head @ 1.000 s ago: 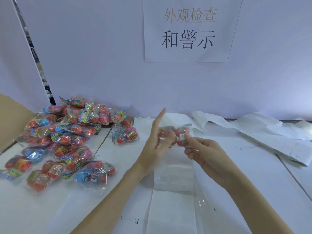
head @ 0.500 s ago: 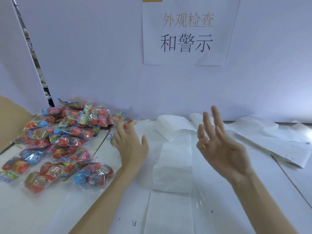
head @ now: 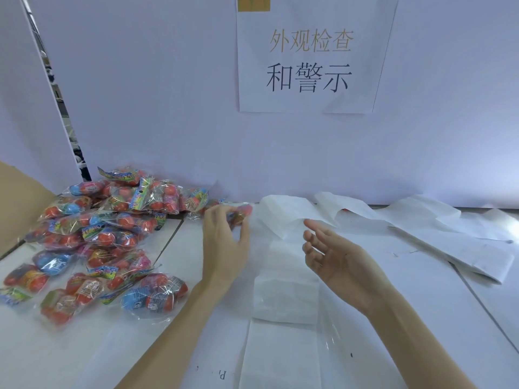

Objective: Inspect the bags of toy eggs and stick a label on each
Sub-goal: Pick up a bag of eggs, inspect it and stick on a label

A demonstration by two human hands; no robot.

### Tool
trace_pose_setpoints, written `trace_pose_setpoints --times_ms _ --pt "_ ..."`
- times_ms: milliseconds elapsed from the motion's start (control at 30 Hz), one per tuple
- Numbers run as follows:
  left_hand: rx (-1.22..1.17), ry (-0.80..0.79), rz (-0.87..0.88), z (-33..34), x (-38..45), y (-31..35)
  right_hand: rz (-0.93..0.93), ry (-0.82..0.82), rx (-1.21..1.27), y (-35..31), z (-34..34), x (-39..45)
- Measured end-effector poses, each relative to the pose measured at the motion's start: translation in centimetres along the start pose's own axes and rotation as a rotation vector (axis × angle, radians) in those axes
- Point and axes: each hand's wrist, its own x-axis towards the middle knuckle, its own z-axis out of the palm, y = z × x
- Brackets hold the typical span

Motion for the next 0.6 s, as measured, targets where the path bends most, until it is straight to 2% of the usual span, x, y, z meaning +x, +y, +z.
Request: trace_pose_setpoints --times_ms 67,200,267,333,433,500,600 --pt "-0.091 -0.017 0.139 0.1 -0.2 1.2 0.021 0.05 -0.023 0.1 0.0 0.1" --pt "-0.133 -0.306 0.448 0.5 -0.9 1.9 0.027 0.06 -0.123 0.3 0.6 0.2" --pt "-0.121 -0.433 0.51 0.5 -1.2 1.9 -0.011 0.067 -0.246 0.6 0.8 0.2" --pt "-0.134 -0.461 0.511 0.5 -1.2 2.1 -0.076 0.125 -0.313 0.8 0.7 0.1" --pt "-0.243 -0.348 0.398 0.6 -1.2 2.3 -0.115 0.189 -0.348 0.8 0.5 0.2" --pt "-0.32 -0.269 0.172 0.8 -1.1 2.5 -0.109 0.193 -0.377 0.8 0.4 0.4" --pt "-0.441 -0.327 -0.178 0.9 -0.9 2.5 -0.099 0.167 -0.449 1.2 0.5 0.6"
